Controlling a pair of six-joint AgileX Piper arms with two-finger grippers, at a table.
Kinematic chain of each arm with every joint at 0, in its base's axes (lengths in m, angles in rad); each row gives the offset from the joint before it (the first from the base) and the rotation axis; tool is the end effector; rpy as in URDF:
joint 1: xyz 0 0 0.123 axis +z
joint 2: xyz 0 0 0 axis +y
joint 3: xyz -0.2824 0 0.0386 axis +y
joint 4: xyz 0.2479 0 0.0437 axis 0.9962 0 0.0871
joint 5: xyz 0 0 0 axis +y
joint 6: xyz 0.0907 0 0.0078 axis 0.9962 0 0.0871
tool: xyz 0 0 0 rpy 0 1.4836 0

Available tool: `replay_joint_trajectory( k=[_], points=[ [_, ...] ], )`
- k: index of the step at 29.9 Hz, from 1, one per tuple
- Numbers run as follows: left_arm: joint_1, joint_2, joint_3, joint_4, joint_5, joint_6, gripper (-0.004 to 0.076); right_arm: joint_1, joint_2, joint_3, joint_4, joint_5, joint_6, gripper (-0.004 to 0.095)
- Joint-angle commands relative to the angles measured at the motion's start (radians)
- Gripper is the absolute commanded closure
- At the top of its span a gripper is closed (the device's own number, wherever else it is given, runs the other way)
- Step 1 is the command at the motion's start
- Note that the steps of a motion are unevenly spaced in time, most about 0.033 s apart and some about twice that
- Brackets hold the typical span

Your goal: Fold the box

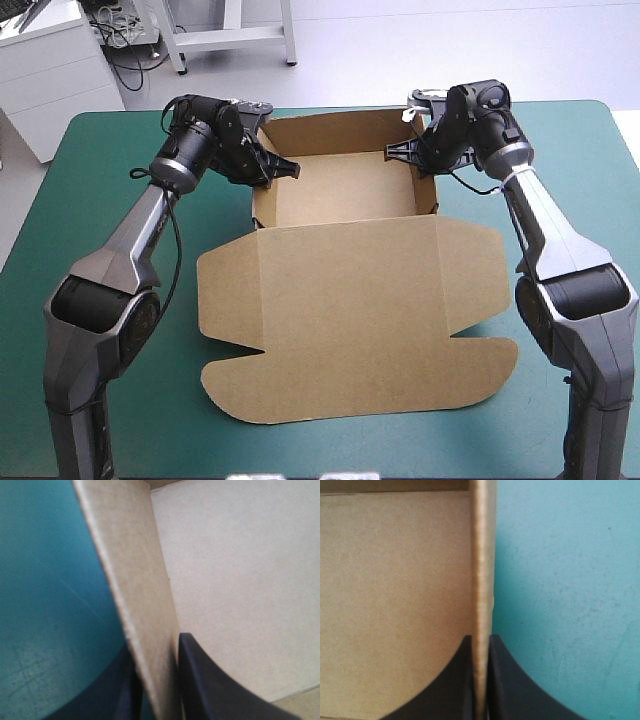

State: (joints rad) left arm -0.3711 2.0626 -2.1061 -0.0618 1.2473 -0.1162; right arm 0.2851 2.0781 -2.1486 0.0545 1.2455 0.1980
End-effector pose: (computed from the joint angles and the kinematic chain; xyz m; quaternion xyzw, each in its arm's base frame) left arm 0.4202 -0.1692 0.3264 0.1208 0.9663 -0.0841 0.2110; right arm 0.4375 0.1331 0.3316 -0.0400 0.9698 0.0836 0.2256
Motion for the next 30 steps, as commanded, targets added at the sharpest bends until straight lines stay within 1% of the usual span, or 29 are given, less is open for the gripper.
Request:
replay_joint_trajectory(
  k=[1, 4, 6, 12, 15, 22, 30],
  points=[
    [-0.014, -0.058, -0.029, 0.022, 0.052, -0.005, 0.0668, -0.001, -0.057, -0.03, 0.032, -0.004, 0.025, 0.091],
    [-0.014, -0.058, -0.029, 0.062, 0.052, -0.005, 0.0733, -0.001, -0.054, -0.03, 0.031, -0.004, 0.025, 0.091],
    [-0.014, -0.054, -0.029, 0.067, 0.052, -0.005, 0.0756, -0.001, -0.054, -0.03, 0.025, -0.004, 0.021, 0.0911],
    [-0.039, -0.012, -0.029, 0.078, 0.052, -0.005, 0.0756, -0.001, -0.054, -0.03, 0.023, -0.001, 0.021, 0.091],
    [-0.062, 0.013, -0.029, 0.107, 0.051, -0.01, 0.0756, -0.001, -0.054, -0.03, -0.006, 0.001, 0.021, 0.091],
    [-0.062, 0.046, -0.029, 0.137, 0.051, -0.038, 0.0756, 0.005, -0.019, -0.025, -0.007, 0.001, -0.009, 0.091],
    [-0.059, 0.062, -0.029, 0.187, 0.036, -0.068, 0.0756, 0.007, 0.029, -0.021, -0.055, 0.001, -0.031, 0.091]
  ],
)
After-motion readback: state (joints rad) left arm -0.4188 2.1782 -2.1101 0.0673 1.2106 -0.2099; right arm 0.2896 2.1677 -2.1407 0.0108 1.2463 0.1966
